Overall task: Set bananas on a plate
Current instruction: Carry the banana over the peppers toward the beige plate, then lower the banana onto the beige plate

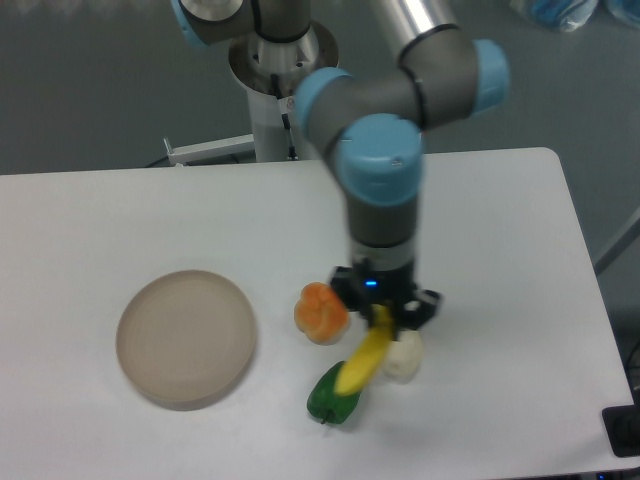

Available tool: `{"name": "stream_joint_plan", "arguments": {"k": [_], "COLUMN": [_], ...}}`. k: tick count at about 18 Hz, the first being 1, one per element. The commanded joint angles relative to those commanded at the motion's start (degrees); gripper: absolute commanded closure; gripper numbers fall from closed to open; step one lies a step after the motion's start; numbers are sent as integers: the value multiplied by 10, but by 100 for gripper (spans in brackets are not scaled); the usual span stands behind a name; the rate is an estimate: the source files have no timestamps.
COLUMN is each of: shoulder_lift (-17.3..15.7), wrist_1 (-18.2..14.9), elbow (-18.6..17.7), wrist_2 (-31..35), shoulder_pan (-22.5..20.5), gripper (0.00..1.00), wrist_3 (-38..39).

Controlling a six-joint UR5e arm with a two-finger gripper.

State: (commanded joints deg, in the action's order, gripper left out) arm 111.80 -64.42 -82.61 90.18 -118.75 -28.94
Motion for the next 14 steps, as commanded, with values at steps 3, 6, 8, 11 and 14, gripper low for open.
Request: {"name": "stream_joint_plan", "arguments": {"k": [3,6,8,11,14], "shoulder_lift": [-18,-33,-33,-14,3], "wrist_1": [3,10,11,11,24], "elbow": [-39,-82,-84,-88,-86], "wrist_2": [-39,-40,-37,-33,-27], "shoulder_pan": [26,46,55,68,76], "gripper": [79,79,79,79,79], "wrist_3": [51,48,42,34,-15]}}
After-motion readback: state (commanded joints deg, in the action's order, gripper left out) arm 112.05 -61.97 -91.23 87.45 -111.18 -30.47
